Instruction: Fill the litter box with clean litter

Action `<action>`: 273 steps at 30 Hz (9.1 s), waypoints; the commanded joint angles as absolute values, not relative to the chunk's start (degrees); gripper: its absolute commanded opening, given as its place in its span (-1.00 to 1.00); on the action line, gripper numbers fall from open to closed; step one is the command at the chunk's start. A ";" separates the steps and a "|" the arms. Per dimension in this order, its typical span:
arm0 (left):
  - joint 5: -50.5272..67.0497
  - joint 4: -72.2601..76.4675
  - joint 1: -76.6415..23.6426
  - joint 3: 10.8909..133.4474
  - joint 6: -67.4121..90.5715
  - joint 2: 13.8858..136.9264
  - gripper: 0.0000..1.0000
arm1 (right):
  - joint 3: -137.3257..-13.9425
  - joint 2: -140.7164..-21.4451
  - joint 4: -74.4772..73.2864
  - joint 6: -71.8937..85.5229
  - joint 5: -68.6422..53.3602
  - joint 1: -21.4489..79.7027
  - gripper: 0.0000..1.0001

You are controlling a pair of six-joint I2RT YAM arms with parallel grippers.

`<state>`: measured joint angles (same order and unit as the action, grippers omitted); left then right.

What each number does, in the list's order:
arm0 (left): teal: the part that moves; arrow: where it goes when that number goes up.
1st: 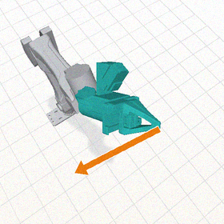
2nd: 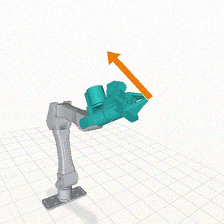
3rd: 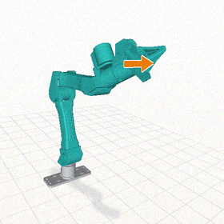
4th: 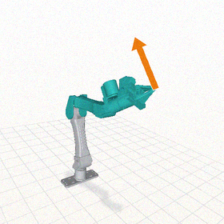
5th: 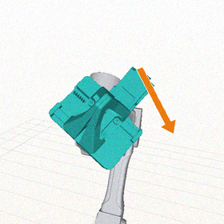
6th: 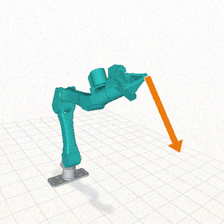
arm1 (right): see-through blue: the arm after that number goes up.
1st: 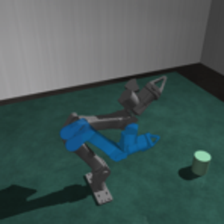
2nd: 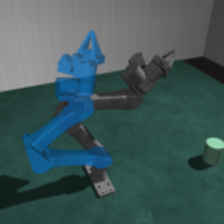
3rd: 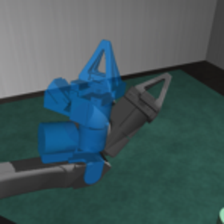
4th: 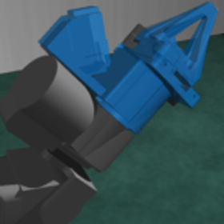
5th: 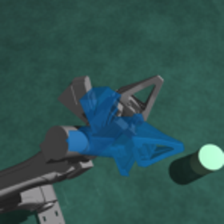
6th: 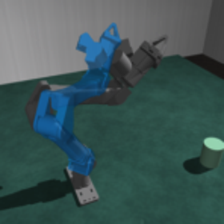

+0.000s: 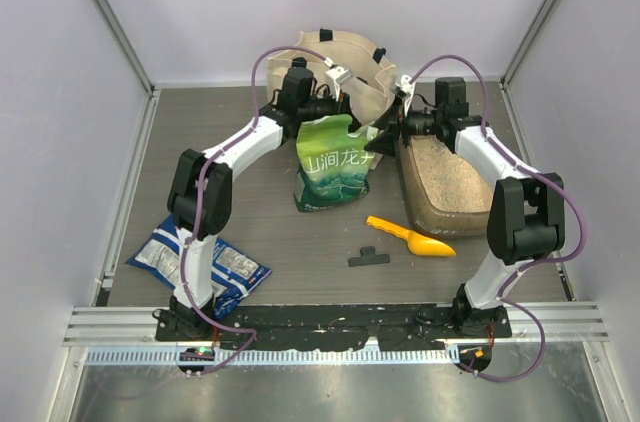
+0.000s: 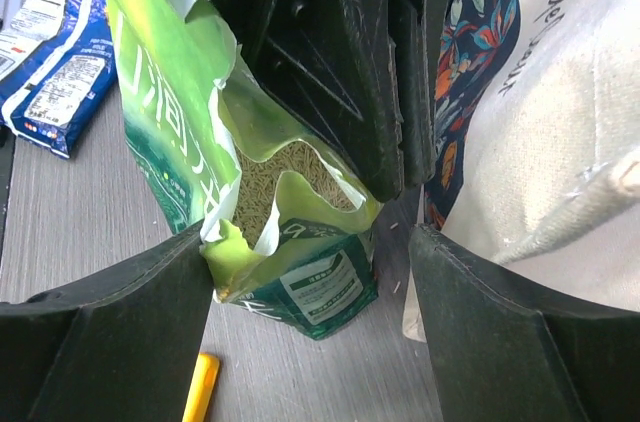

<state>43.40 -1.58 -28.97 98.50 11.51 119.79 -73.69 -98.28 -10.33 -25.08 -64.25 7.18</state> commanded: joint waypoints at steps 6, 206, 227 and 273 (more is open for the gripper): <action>47.02 -1.58 -28.74 101.25 12.39 119.79 -0.58 | -81.46 -99.13 -17.38 -34.62 -68.64 7.12 0.61; 55.57 -23.28 -17.84 83.23 -6.40 94.04 0.28 | -67.59 -97.73 8.44 10.37 -71.90 9.05 -0.97; 52.65 -14.69 -20.74 79.27 -1.54 92.27 0.29 | -66.98 -95.80 5.27 13.89 -68.29 9.23 -0.97; 71.28 -12.83 -12.66 77.87 64.42 112.15 -1.00 | -74.36 -103.88 -7.93 56.23 -80.24 4.48 -0.97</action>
<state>72.69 -8.47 -14.50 80.27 64.14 112.77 -71.16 -104.68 -10.44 44.40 -74.46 6.48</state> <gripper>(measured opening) 0.029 0.039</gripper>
